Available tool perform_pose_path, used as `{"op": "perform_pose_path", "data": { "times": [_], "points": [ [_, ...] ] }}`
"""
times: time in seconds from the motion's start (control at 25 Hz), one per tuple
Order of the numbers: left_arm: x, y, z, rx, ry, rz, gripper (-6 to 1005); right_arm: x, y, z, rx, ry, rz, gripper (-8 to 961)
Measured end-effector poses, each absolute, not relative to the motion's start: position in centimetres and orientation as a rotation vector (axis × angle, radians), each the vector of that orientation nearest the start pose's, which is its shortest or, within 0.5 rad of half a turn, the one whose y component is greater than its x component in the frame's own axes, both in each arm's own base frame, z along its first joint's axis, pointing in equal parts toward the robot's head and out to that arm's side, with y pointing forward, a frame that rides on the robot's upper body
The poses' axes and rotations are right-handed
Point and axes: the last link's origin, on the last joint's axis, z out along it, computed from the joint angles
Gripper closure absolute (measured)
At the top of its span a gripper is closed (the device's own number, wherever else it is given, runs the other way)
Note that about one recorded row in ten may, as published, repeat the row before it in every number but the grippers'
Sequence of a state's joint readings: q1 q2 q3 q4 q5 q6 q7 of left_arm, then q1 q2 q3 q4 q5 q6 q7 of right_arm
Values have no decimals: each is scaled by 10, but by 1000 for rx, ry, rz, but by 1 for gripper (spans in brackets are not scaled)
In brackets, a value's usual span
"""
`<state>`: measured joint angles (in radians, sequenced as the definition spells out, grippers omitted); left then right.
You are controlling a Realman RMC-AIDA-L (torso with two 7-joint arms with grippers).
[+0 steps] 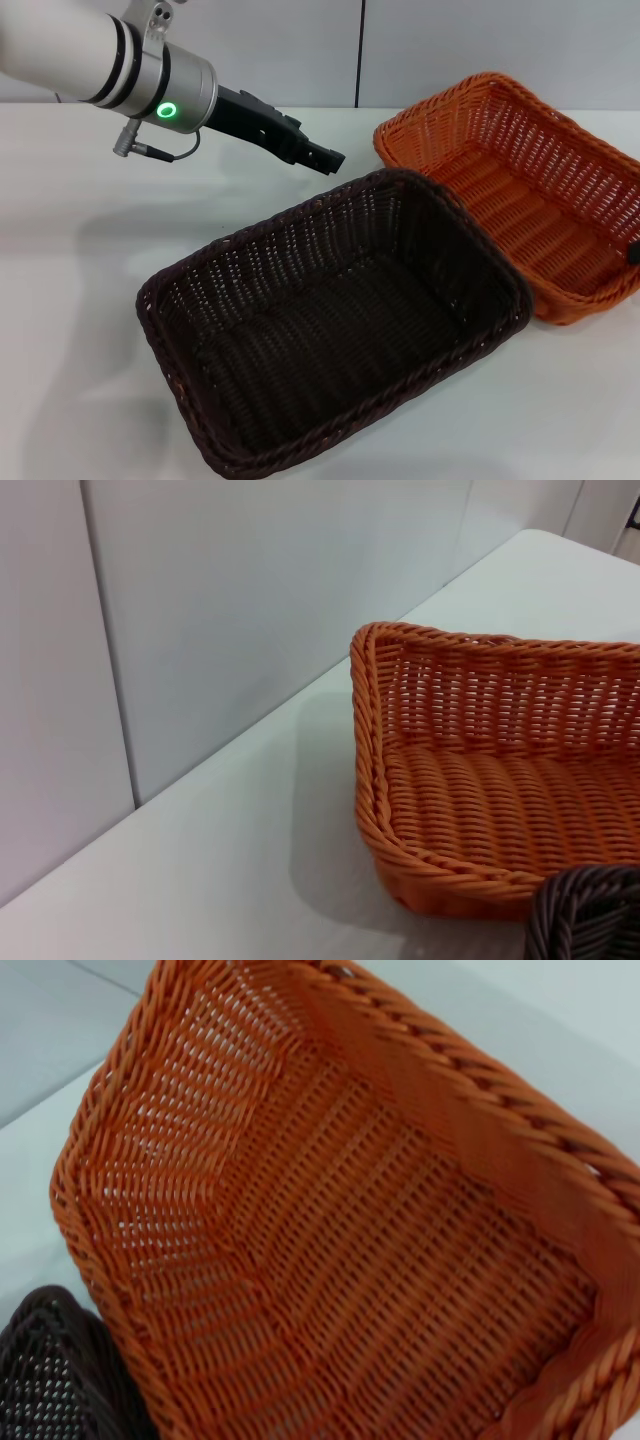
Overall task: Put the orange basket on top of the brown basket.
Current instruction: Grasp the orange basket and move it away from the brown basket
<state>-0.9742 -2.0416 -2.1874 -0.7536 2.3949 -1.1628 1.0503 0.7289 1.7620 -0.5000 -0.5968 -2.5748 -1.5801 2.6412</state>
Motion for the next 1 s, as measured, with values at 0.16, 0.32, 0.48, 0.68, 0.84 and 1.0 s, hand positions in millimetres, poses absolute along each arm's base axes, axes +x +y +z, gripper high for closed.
{"op": "perform_pose_path", "data": {
  "times": [0.16,0.32,0.48,0.68,0.84,1.0],
  "points": [
    [-138,459,-2,-2620,-684,-62,139,310,381,118,-1955,2035,186,397],
    [-139,460,-2,-2614,-685,-62,139,310,384,108,-1963,2025,189,400],
    [-139,461,-2,-2606,-688,-62,139,312,385,103,-1972,1993,189,403],
    [-138,463,-3,-2603,-684,-62,138,322,386,105,-1935,1953,199,528],
    [-138,463,-3,-2600,-685,-63,138,337,386,109,-1849,1923,224,562],
    [-140,464,-4,-2595,-690,-63,138,349,386,110,-1782,1889,265,593]
  ]
}}
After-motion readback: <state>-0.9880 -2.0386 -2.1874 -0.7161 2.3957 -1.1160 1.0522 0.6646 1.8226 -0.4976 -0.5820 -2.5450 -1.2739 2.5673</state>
